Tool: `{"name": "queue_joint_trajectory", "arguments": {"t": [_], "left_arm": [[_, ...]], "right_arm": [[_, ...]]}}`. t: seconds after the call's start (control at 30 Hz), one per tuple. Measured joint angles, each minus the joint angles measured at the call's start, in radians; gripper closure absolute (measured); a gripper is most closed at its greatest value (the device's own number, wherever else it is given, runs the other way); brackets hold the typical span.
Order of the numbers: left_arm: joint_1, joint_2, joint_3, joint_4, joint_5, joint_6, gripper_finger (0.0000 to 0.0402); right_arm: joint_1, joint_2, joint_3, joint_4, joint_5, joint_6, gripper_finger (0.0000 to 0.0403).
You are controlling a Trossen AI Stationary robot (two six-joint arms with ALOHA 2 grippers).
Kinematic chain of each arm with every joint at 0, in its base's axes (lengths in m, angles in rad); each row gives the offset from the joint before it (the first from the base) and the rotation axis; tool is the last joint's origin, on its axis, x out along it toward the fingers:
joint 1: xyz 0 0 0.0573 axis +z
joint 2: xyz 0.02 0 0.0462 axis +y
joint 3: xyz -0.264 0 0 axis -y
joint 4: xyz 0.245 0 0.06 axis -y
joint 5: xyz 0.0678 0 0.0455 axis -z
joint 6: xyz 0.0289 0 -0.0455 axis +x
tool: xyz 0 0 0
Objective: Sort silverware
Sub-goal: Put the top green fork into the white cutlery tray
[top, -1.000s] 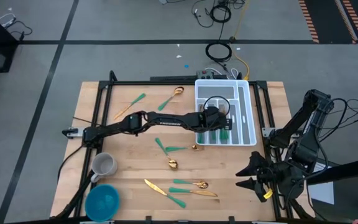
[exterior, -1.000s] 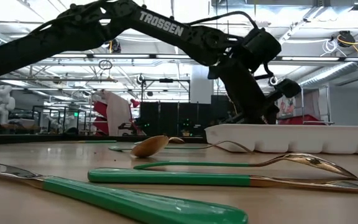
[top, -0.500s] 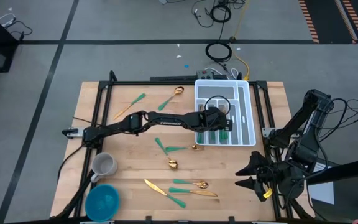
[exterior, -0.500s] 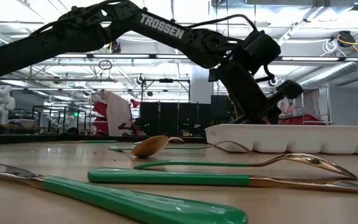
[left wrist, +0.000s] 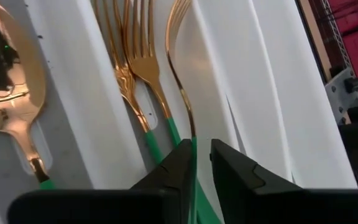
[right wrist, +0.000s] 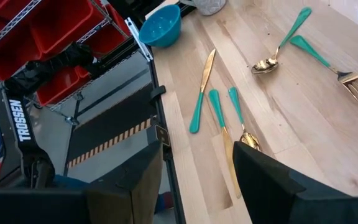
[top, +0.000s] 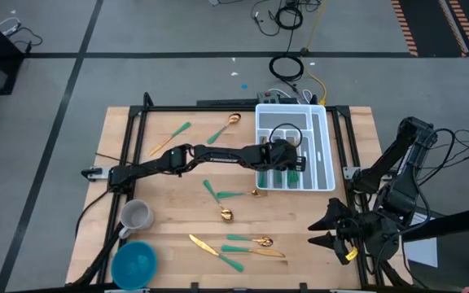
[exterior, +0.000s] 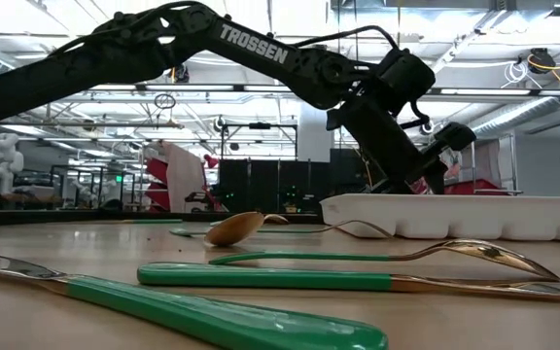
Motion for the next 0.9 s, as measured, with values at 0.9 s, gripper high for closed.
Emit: {"name": "queue_joint_trajectory", "arguments": {"t": [0.9], "left_arm": [[0.037,-0.029,0.01,-0.124,0.01,0.081,0.0296]], "right_arm": [[0.0,-0.001,0.0,0.049,-0.006,-0.02,0.0213]]}}
